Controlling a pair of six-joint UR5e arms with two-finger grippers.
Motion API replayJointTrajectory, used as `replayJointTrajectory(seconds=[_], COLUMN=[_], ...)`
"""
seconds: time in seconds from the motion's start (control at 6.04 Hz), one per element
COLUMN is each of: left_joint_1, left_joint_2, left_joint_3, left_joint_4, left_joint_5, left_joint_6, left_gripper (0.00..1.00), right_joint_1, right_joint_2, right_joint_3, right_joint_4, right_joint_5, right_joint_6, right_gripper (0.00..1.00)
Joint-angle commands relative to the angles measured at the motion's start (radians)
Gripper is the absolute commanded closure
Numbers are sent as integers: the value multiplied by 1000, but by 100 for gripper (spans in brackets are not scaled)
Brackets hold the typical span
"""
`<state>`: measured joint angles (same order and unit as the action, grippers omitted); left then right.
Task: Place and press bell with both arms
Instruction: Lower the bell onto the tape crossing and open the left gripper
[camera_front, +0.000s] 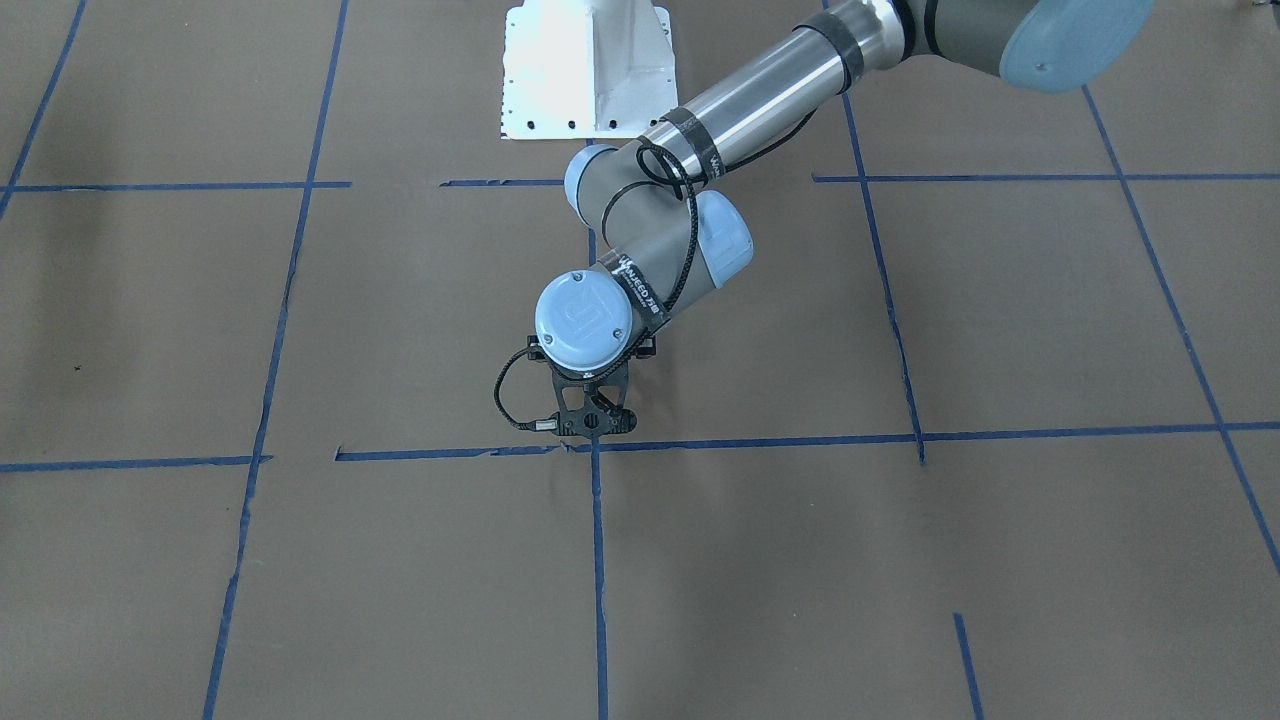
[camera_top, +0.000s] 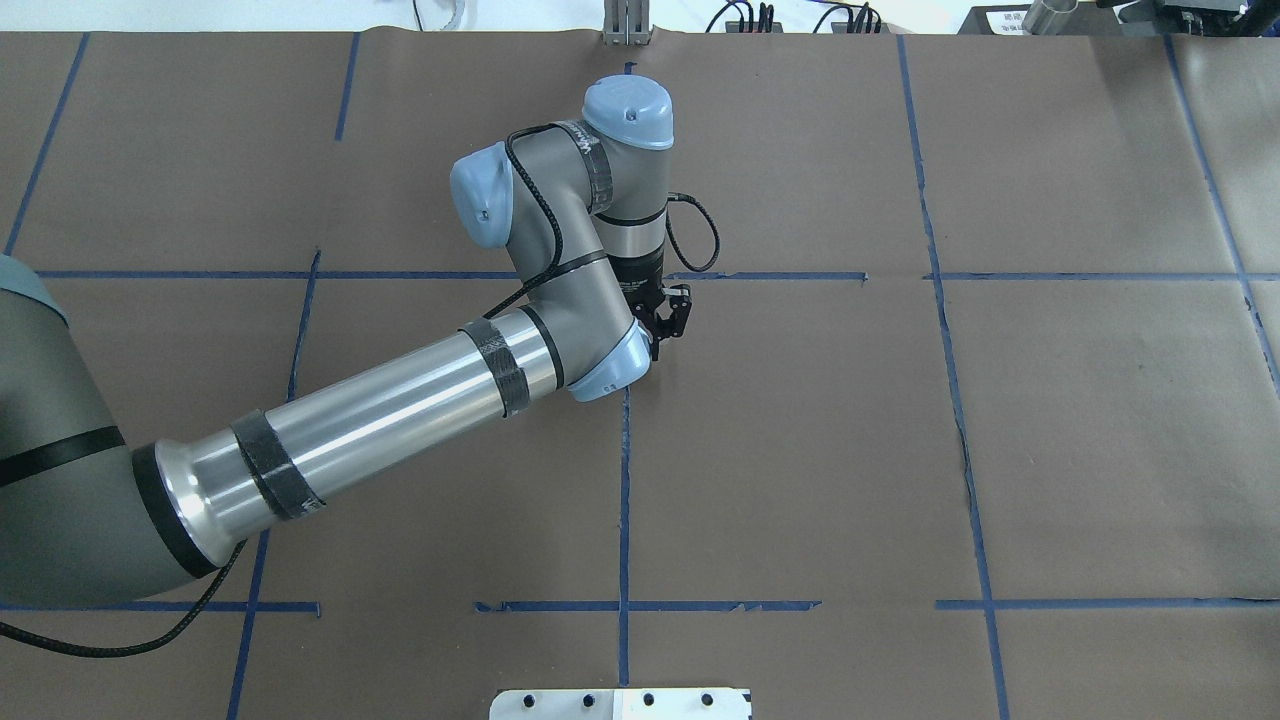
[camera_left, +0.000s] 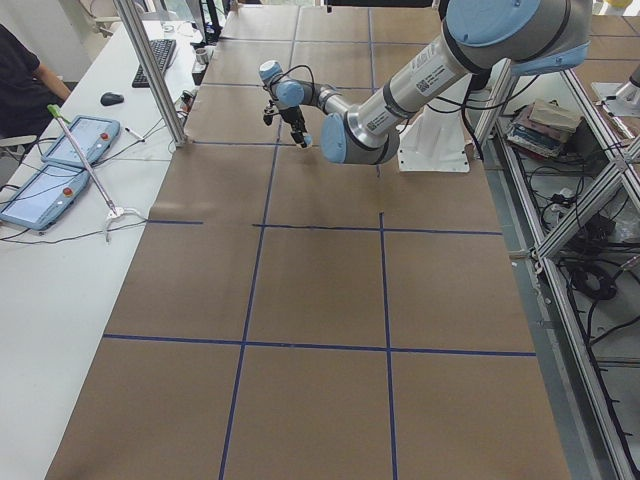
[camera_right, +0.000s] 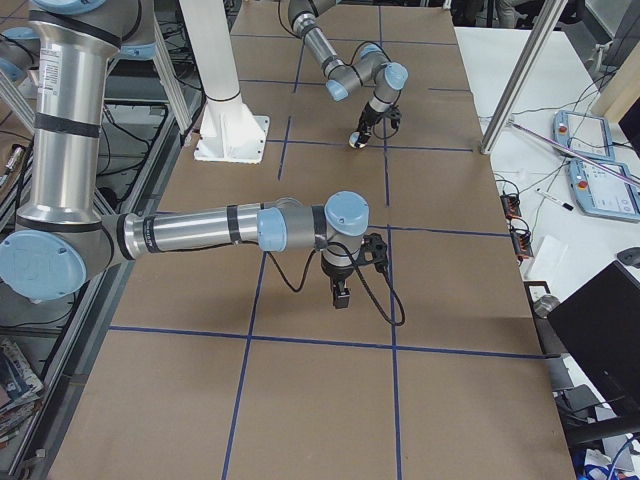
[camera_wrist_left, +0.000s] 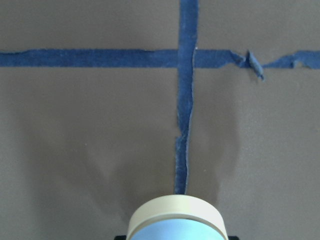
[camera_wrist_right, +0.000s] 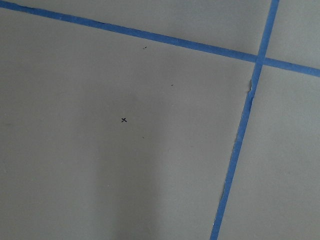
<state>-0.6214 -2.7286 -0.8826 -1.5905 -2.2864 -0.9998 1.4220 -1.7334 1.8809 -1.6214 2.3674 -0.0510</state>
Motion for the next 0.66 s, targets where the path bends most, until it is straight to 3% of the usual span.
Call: replayJointTrajectory(seconds=[0.0,0.17,0.5], left_joint_1=[8,8,6], left_joint_2=[0,1,0], left_joint_3=[16,16,16], left_joint_4=[-31,-31,-31], left_joint_5=[1,1,1], left_joint_6=[-2,-2,1], left_gripper=[70,50,28], right_joint_1=[0,0,0], right_joint_2=[0,0,3], right_joint_3=[1,3,3], right_joint_4=[0,0,0], right_joint_5=[1,1,0], right_joint_6=[0,0,0], right_gripper=[0,0,0])
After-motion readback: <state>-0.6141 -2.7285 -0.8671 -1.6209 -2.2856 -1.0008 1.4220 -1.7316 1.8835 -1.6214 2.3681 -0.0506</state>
